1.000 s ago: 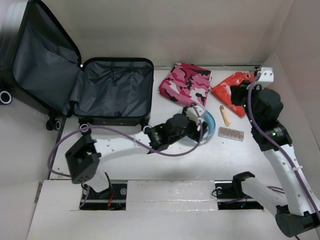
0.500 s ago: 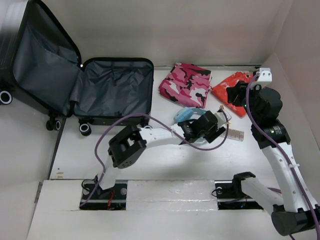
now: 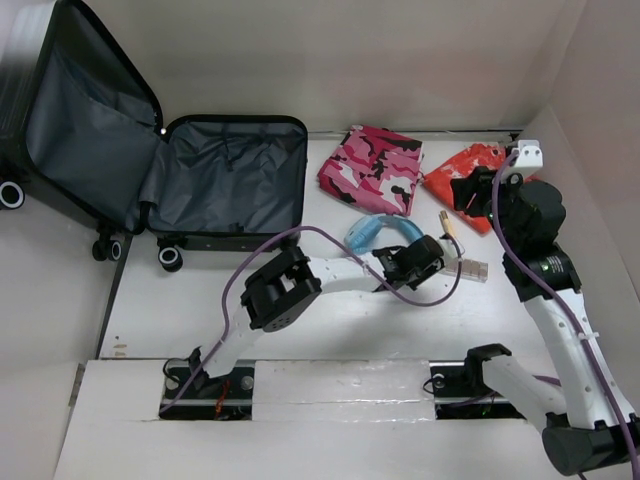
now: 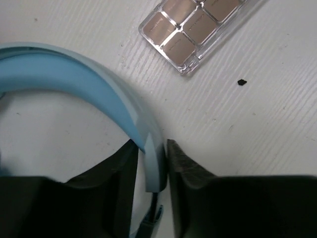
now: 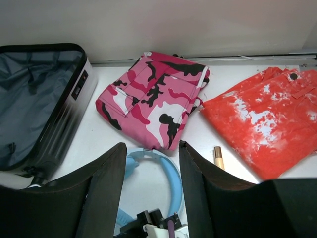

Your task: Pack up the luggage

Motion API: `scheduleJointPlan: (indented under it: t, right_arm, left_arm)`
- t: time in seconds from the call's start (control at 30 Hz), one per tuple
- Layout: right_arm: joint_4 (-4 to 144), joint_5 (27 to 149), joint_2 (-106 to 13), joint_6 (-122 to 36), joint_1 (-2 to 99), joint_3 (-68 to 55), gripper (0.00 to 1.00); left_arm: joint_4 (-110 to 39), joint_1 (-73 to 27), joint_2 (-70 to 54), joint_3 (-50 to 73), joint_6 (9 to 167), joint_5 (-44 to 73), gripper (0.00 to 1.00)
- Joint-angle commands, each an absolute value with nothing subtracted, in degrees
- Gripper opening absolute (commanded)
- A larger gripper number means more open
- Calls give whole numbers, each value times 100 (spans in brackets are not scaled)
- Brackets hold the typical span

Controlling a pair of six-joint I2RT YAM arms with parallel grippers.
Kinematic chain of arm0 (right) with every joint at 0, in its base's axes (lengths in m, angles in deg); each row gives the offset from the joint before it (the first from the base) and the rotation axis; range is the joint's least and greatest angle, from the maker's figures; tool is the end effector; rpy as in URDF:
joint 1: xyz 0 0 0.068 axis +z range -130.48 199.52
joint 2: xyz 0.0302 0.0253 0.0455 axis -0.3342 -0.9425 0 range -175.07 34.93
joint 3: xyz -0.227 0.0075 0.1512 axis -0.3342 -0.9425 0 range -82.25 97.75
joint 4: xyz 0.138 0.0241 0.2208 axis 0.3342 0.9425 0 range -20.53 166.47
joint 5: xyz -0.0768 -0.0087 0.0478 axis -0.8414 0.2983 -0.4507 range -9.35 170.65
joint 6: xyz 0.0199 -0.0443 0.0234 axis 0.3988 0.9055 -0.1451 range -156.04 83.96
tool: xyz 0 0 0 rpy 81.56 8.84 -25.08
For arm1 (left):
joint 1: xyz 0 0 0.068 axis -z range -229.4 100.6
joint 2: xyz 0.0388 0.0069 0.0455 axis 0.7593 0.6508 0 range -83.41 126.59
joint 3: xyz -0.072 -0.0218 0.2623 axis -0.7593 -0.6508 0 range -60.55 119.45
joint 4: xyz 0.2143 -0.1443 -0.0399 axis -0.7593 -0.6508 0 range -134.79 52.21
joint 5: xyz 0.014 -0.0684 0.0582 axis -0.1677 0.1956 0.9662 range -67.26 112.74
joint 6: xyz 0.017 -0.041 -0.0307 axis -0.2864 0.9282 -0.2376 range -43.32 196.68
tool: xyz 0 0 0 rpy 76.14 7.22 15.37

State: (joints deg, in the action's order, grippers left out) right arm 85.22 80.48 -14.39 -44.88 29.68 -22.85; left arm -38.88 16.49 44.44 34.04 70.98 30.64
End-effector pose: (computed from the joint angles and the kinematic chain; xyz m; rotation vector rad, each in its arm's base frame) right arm 0.1848 0.0331 0.4048 -0.0169 1.6756 0.2481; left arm 0.2128 -0.4635 0.1761 1.2205 1.8295 -0.4504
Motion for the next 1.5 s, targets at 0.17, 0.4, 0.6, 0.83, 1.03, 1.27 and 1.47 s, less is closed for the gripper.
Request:
scheduleJointPlan:
  t: [0.17, 0.4, 0.6, 0.83, 1.03, 1.27, 1.47]
  right_arm:
    - [8178, 8179, -1306, -4500, 2910, -2274, 53]
    - [8125, 8293, -1306, -4553, 2910, -2169, 53]
    - [8072, 8346, -1306, -4606, 2910, -2169, 53]
    - [8003, 8644, -1420, -4606, 2910, -2177, 53]
    - [7817, 8908, -1534, -4606, 2910, -2459, 53]
    - [7712, 9040, -1535, -4606, 2910, -2985, 50]
    - [7660, 9040, -1534, -4606, 2910, -3197, 50]
  left_arm:
    - [-4113, 1643, 4316, 3623, 7333, 3030, 0]
    - [-3789, 1643, 2059, 2438, 7817, 3214, 0]
    - [-3227, 1424, 300, 2101, 7940, 4347, 0]
    - [-2664, -279, -361, 2171, 8378, 5254, 0]
    - [-3048, -2170, 648, 2838, 8670, 5236, 0]
    - [-3419, -3146, 2222, 3385, 8046, 5430, 0]
    - [-3806, -3420, 3031, 3604, 8098, 5403, 15]
